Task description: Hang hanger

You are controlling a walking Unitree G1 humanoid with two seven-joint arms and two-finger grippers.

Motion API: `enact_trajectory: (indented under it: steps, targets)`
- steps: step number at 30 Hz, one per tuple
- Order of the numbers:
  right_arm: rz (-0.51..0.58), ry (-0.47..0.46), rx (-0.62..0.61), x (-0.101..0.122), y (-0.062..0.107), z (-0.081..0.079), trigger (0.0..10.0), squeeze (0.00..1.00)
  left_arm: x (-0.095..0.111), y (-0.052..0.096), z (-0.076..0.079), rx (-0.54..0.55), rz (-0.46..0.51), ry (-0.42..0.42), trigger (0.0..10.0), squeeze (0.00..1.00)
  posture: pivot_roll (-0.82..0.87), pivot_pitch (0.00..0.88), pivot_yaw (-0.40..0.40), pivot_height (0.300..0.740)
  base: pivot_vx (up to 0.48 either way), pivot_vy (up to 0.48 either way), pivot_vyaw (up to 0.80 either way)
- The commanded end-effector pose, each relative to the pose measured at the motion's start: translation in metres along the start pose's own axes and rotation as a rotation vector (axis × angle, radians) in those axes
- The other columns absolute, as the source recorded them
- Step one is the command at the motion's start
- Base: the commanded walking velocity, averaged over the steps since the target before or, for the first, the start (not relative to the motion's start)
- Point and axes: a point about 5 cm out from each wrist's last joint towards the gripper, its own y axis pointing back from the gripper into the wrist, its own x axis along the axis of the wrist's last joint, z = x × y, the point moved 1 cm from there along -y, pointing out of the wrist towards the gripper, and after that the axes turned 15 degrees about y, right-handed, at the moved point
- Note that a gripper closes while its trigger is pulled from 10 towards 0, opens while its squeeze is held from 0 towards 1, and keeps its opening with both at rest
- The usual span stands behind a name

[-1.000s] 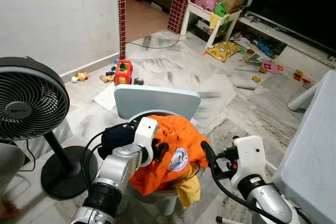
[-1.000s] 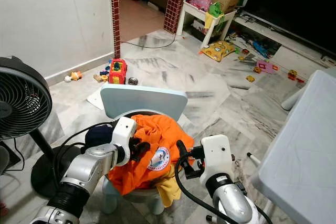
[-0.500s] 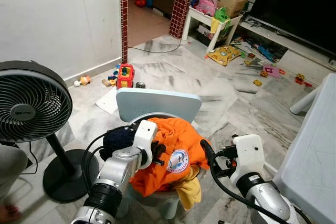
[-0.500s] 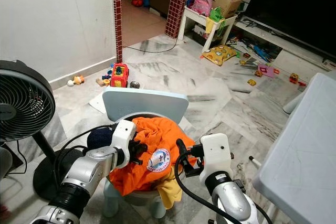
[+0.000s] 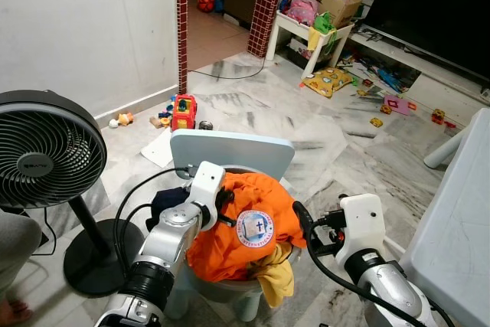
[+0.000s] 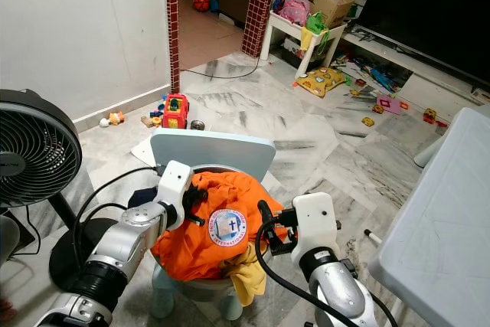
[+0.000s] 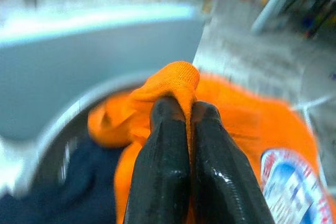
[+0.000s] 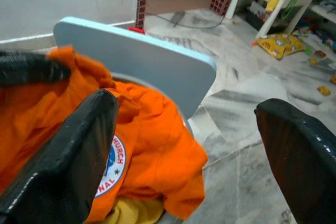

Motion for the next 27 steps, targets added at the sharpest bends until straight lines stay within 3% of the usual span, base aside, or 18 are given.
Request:
enact_trajectory:
  steps: [1, 5, 8, 10, 12, 15, 18, 21, 26, 27]
  targets:
    - [0.003, 0.009, -0.037, 0.000, -0.003, 0.008, 10.0, 0.00, 0.012, 0.005, 0.005, -0.058, 0.075, -0.040, 0.0, 0.00, 0.01, 0.000, -0.135, 0.740, 0.000, 0.000, 0.00]
    - [0.016, 0.008, -0.047, 0.001, -0.007, 0.010, 10.0, 0.00, 0.022, 0.014, 0.005, -0.110, 0.147, -0.127, 0.0, 0.00, 0.03, 0.000, -0.133, 0.740, 0.000, 0.000, 0.00]
    - [0.021, 0.006, -0.050, 0.001, -0.010, 0.010, 10.0, 0.00, 0.028, 0.019, 0.014, -0.203, 0.165, -0.270, 0.0, 0.00, 0.04, 0.000, -0.132, 0.740, 0.000, 0.000, 0.00]
    - [0.026, 0.005, -0.050, 0.001, -0.013, 0.010, 10.0, 0.00, 0.023, 0.021, 0.023, -0.299, 0.120, -0.392, 0.0, 0.00, 0.04, 0.000, -0.131, 0.740, 0.000, 0.000, 0.00]
    - [0.028, 0.005, -0.050, 0.002, -0.014, 0.010, 10.0, 0.00, 0.020, 0.022, 0.026, -0.331, 0.103, -0.420, 0.0, 0.00, 0.04, 0.000, -0.130, 0.740, 0.000, 0.000, 0.00]
    - [0.035, 0.005, -0.052, 0.003, -0.015, 0.010, 10.0, 0.00, 0.005, 0.023, 0.033, -0.440, -0.013, -0.513, 0.0, 0.00, 0.04, 0.000, -0.127, 0.740, 0.000, 0.000, 0.00]
    - [0.034, 0.006, -0.054, 0.002, -0.015, 0.010, 10.0, 0.00, -0.001, 0.024, 0.036, -0.486, -0.053, -0.544, 0.0, 0.00, 0.03, 0.000, -0.125, 0.740, 0.000, 0.000, 0.00]
    - [0.025, 0.008, -0.057, -0.001, -0.012, 0.011, 10.0, 0.00, -0.021, 0.029, 0.037, -0.593, -0.189, -0.628, 0.0, 0.00, 0.02, 0.000, -0.124, 0.740, 0.000, 0.000, 0.00]
    - [0.020, 0.010, -0.056, -0.002, -0.011, 0.010, 10.0, 0.00, -0.033, 0.032, 0.035, -0.627, -0.257, -0.702, 0.0, 0.00, 0.02, 0.000, -0.125, 0.740, 0.000, 0.000, 0.00]
    - [0.019, 0.010, -0.055, -0.002, -0.010, 0.011, 10.0, 0.00, -0.033, 0.031, 0.035, -0.620, -0.252, -0.707, 2.1, 0.00, 0.01, 0.000, -0.127, 0.740, 0.000, 0.000, 0.00]
